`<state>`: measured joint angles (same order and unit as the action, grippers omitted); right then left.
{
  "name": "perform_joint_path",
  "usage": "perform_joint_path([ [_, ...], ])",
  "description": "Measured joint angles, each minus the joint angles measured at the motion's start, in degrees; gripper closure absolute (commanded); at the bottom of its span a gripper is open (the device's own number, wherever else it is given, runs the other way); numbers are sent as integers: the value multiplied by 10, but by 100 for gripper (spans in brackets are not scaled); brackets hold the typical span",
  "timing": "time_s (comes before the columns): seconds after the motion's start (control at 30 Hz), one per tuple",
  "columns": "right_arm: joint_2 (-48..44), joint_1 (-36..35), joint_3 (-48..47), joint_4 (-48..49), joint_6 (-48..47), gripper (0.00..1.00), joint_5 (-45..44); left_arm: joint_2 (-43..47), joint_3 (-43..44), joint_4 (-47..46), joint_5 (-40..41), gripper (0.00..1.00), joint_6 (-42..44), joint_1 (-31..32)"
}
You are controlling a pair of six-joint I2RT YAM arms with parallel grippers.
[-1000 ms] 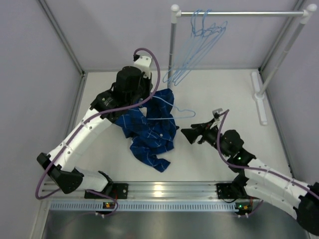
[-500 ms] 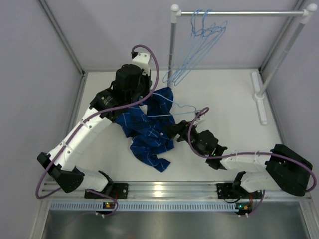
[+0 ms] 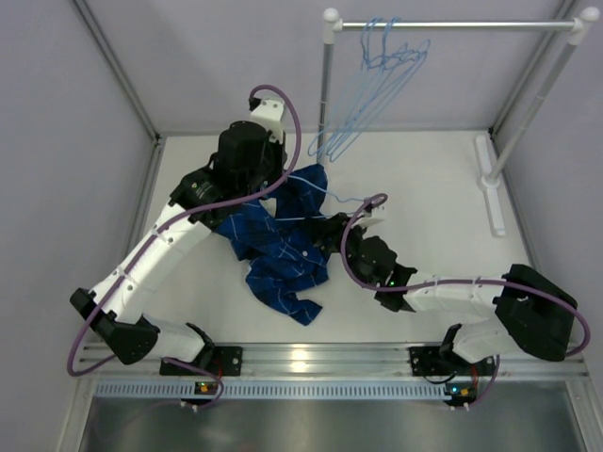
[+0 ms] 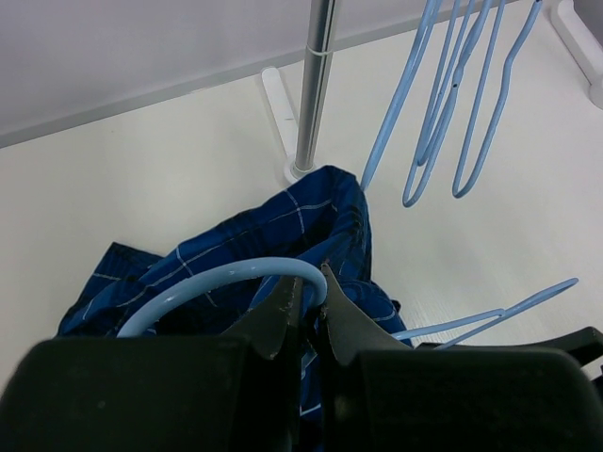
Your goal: Place the shirt on the hanger
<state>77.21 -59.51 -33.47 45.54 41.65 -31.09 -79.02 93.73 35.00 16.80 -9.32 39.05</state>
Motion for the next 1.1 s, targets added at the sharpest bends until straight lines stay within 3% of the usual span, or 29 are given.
perform_joint_path([
  [0.43,33,-10,-16,-50,-11,45,-10,0,0,0,2,100,3,0],
  [0.57,42,-11,-16,-50,-16,74,-12,0,0,0,2,100,3,0],
  [0.6,43,-11,-16,-49,-17,93,-13,0,0,0,2,100,3,0],
  [0.63,44,-11,-16,-49,-21,100,-15,0,0,0,2,100,3,0],
  [0.93,35,-11,-9,-49,-45,100,-52,20,-13,0,12,100,16,0],
  [1.1,-33,16,43,-55,-35,100,-61,55,-43,1,24,100,20,1],
])
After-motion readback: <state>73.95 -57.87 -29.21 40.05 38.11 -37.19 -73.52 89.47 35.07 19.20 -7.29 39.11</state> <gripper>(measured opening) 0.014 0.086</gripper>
